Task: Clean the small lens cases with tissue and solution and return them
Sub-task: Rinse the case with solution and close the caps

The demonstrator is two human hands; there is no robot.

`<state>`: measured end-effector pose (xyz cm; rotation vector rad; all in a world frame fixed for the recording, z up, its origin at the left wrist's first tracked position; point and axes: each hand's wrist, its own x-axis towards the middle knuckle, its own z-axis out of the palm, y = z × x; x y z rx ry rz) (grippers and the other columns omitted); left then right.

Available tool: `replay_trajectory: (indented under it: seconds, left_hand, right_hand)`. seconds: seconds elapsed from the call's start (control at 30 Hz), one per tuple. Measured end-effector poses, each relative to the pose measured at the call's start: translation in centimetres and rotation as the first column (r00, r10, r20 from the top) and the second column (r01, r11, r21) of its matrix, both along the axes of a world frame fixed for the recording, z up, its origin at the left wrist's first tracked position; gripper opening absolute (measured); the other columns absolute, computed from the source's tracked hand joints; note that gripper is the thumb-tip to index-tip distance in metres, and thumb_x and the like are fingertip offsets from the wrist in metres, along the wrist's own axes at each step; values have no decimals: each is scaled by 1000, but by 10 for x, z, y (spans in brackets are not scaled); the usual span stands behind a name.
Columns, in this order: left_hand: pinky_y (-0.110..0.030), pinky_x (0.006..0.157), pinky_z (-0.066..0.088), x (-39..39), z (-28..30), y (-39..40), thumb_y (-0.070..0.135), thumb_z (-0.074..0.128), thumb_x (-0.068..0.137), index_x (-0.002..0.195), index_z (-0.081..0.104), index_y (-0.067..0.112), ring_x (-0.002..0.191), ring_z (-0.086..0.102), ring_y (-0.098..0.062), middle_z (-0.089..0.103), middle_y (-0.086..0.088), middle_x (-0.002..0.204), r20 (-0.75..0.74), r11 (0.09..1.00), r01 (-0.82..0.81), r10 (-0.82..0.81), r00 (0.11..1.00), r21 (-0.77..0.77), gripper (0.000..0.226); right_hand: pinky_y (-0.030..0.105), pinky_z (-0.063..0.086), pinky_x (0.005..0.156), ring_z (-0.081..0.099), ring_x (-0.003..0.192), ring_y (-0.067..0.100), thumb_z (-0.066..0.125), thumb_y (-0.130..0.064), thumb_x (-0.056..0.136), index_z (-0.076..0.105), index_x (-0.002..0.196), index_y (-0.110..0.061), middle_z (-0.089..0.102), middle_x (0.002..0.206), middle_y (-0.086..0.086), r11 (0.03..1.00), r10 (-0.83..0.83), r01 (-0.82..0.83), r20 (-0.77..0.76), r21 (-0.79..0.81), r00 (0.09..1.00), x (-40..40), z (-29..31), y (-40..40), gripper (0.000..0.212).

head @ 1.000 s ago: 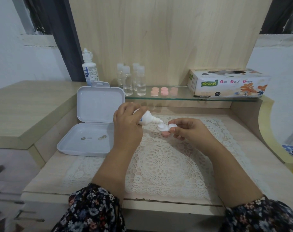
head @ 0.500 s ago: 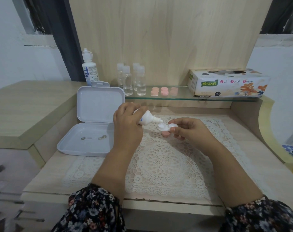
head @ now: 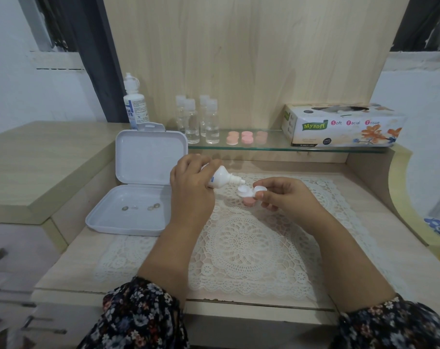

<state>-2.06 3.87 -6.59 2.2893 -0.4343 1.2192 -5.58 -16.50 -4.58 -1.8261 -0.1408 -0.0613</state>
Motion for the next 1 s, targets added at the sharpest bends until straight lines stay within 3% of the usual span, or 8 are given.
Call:
replay_trajectory:
  seconds: [1.0]
  left_hand:
    - [-35, 85, 31, 0, 1, 0, -15, 67, 55, 99, 71, 19, 105, 44, -20, 64, 1, 101, 0, 1000, 15, -15, 1000, -11, 56]
  right_hand:
    - [16, 47, 57, 59, 57, 4, 71, -7, 85, 71, 96, -17, 71, 69, -5, 1000, 1, -1, 2, 13, 1000, -1, 1, 1, 15]
